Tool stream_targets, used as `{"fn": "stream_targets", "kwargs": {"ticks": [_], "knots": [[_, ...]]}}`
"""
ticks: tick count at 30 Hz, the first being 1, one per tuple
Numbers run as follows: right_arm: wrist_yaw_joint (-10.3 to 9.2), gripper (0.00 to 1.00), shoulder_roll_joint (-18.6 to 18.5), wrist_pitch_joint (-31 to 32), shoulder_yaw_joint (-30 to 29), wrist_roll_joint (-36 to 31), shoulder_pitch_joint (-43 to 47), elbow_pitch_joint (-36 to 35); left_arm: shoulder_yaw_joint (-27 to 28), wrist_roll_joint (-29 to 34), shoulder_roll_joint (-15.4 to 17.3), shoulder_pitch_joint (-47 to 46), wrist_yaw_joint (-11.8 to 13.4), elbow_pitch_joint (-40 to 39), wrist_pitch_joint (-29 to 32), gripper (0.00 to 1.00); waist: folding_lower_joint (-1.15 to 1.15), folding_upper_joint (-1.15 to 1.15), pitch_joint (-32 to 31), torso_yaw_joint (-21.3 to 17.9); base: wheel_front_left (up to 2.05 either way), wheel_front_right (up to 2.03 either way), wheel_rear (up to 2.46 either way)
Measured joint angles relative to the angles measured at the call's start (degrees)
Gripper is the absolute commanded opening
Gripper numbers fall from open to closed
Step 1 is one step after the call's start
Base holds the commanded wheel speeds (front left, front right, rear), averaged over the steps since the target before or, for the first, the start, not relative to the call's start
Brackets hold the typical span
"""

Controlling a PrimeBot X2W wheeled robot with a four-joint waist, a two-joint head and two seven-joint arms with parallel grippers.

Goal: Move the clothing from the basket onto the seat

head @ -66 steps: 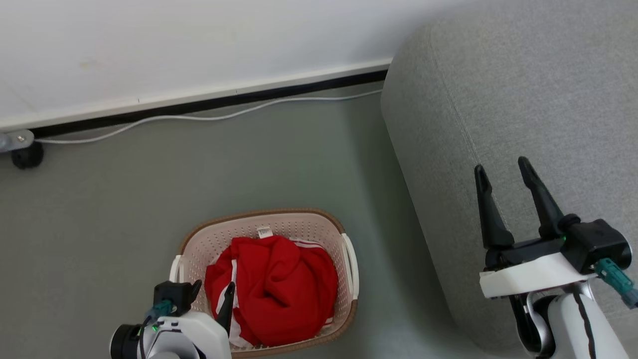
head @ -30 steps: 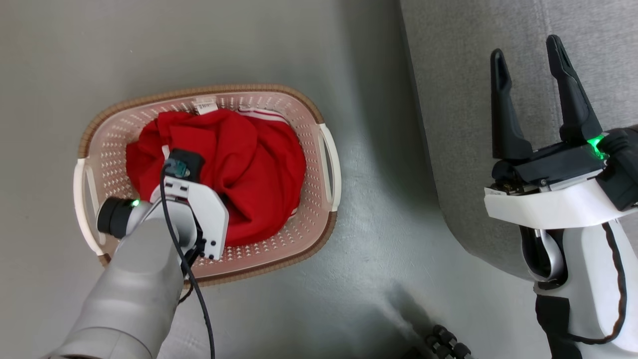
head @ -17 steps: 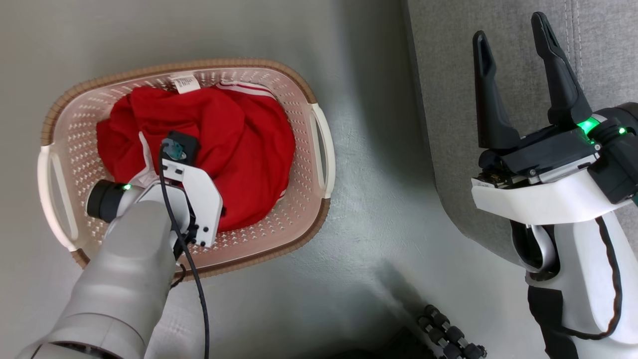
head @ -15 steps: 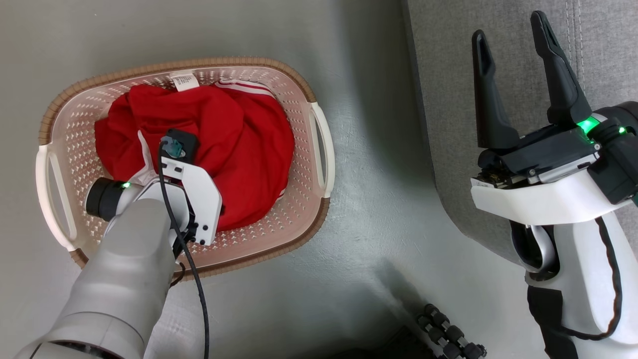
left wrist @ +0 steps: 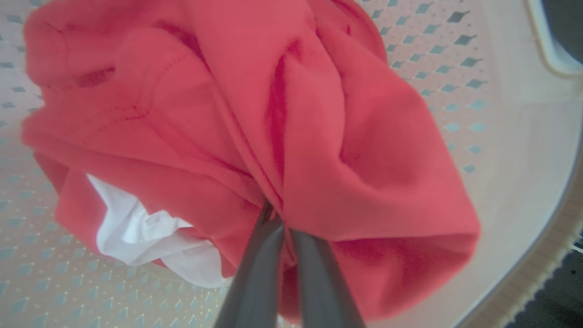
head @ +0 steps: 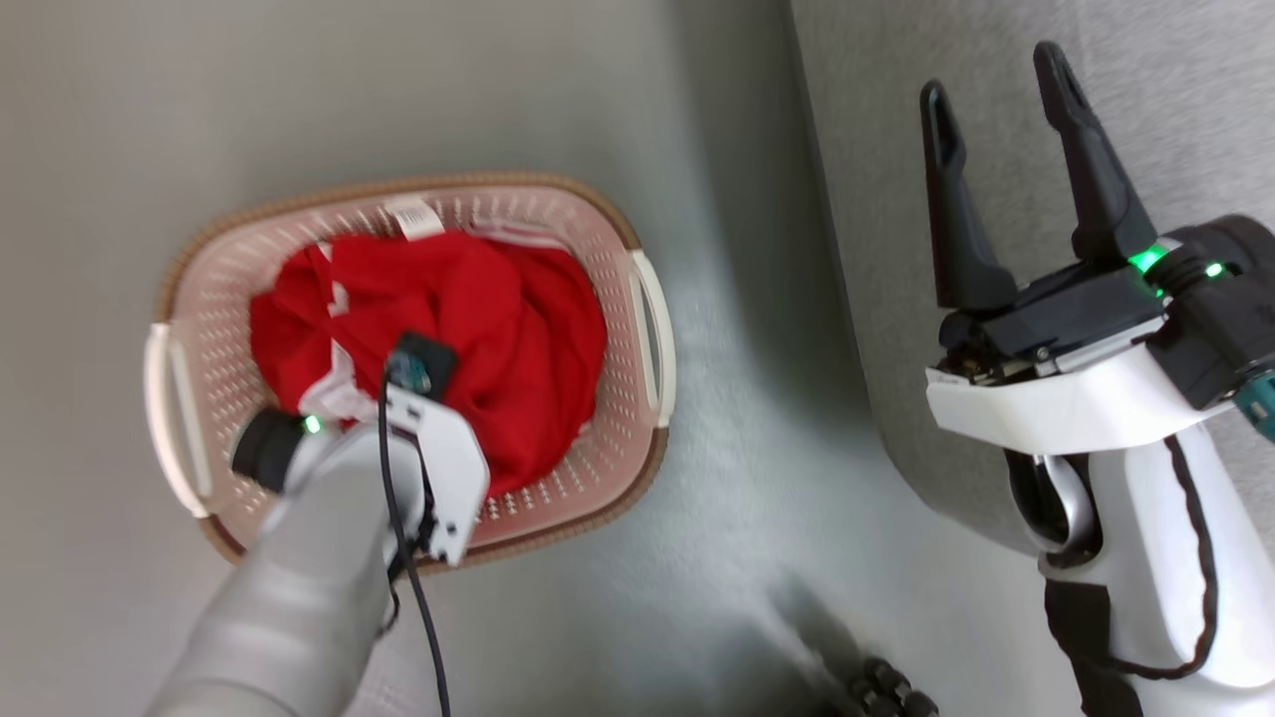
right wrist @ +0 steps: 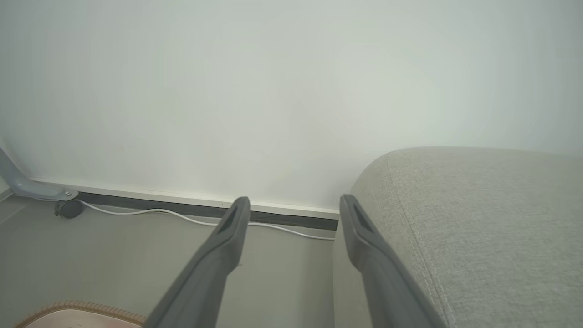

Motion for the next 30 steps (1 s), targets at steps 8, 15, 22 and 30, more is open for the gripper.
{"fn": "stream_targets", "kwargs": {"ticks": [8,15,22,30], "knots": [[0.00,1.00,0.0,0.0,0.0,-0.2,4.6,2.4,-6.9,-6.9,0.1,7.2,0.0,-2.9,-5.8,0.00,0.00,0.00,-9.0,1.5,0.00,0.00,0.00],[0.00,1.00,0.0,0.0,-0.2,-0.2,9.5,4.1,-10.5,-13.4,0.6,11.1,0.0,-5.6,-11.1,0.00,0.00,0.00,-17.8,3.2,0.00,0.00,0.00],[0.00,1.00,0.0,0.0,-0.8,-0.7,13.7,5.3,-14.8,-18.1,3.0,14.7,0.0,-10.2,-16.4,0.00,0.00,0.00,-25.7,4.6,0.00,0.00,0.00],[0.00,1.00,0.0,0.0,-1.0,-0.9,18.2,6.6,-15.3,-20.7,7.2,18.5,0.0,-17.5,-18.1,0.00,0.00,0.00,-33.5,6.4,0.00,0.00,0.00]]}}
